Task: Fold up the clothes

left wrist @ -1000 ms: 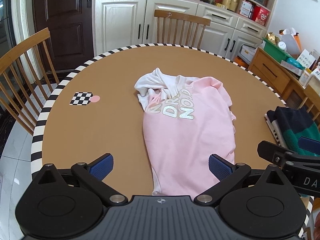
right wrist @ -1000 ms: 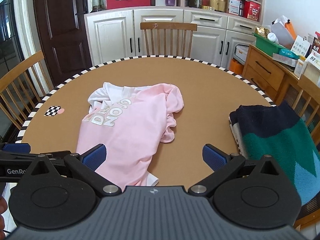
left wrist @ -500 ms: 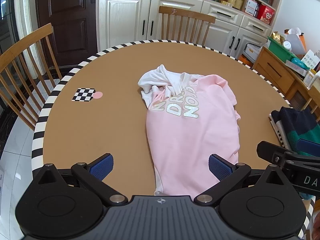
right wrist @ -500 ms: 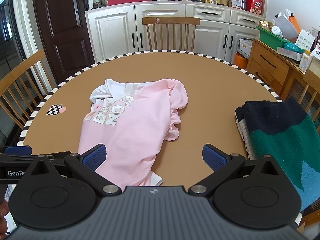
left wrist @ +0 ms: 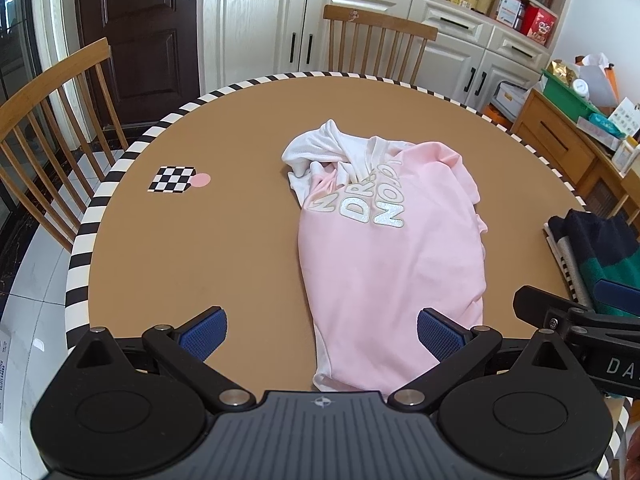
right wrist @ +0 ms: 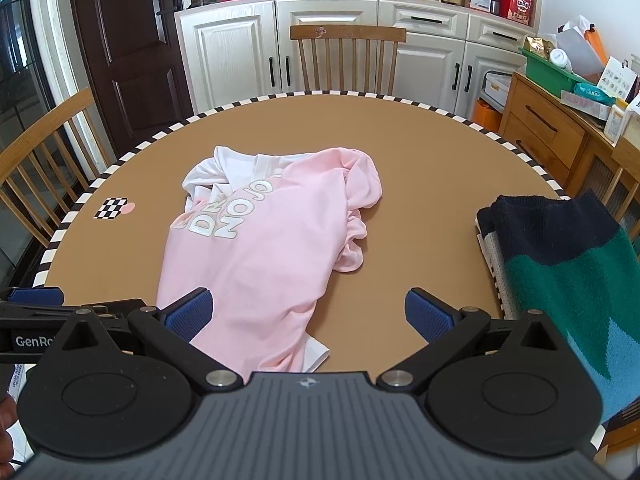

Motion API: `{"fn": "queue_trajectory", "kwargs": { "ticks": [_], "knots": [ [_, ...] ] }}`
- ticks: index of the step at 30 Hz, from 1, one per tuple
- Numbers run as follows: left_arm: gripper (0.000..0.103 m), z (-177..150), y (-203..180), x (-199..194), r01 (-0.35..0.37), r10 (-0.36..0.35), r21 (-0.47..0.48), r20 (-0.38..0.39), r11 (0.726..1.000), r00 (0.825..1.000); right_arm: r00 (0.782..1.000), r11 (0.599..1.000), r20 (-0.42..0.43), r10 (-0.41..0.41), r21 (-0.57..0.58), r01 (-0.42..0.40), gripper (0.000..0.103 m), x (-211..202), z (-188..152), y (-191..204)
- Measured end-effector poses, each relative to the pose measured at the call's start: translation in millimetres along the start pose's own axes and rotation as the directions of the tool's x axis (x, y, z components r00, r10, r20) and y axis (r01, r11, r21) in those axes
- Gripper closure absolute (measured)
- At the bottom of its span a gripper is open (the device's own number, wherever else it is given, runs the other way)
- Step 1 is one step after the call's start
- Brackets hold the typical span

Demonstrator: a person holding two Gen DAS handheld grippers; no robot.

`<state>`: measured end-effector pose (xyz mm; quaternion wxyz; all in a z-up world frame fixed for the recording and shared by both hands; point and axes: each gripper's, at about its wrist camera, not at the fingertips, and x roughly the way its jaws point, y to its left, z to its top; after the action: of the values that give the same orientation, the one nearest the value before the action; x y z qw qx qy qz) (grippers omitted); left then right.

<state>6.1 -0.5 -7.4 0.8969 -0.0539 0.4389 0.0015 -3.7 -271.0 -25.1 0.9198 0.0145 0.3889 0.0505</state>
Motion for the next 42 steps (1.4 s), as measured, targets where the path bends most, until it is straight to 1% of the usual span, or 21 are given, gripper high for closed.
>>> {"fn": "queue_trajectory", "kwargs": {
  "ticks": [14,30,32,35,37,38,40,42],
  "knots": [
    [0.001,0,1,2,-0.011,0.011,0.005,-0.007,1.0,1.0,1.0,1.0,-0.012,0.011,0.007,-0.011,0.0,6,0,-3],
    [0.001,-3,-2,2,-0.041,0.041,0.002,-0.021,0.999,0.999,0.998,0.999,-0.032,0.05,0.011,-0.05,0.0,12,-2,-6],
    [0.001,-4,-3,1,-0.043,0.043,0.007,-0.014,0.999,0.999,0.999,0.999,-0.026,0.036,0.0,-0.036,0.0,12,-3,-6],
    [0.001,-5,-4,-2,-0.059,0.059,0.015,0.009,0.998,0.998,1.0,0.999,0.008,-0.024,-0.036,0.024,0.0,10,-5,-3],
    [0.001,-6,-2,-2,-0.069,0.068,0.023,0.015,0.997,0.998,0.999,0.998,0.028,-0.041,-0.043,0.042,0.0,10,-7,-4],
    [0.001,-6,-1,-2,-0.066,0.066,0.029,0.017,0.997,0.998,0.999,0.999,0.035,-0.02,-0.038,0.022,0.0,9,-8,-6],
    [0.001,-6,3,-1,-0.073,0.073,0.031,0.026,0.997,0.997,0.995,0.997,0.059,0.08,0.002,-0.081,0.0,6,-12,-14],
    [0.001,-7,9,0,-0.067,0.066,0.031,0.042,0.997,0.997,0.977,0.978,0.082,0.196,0.054,-0.201,0.001,7,-15,-23]
  ]
}}
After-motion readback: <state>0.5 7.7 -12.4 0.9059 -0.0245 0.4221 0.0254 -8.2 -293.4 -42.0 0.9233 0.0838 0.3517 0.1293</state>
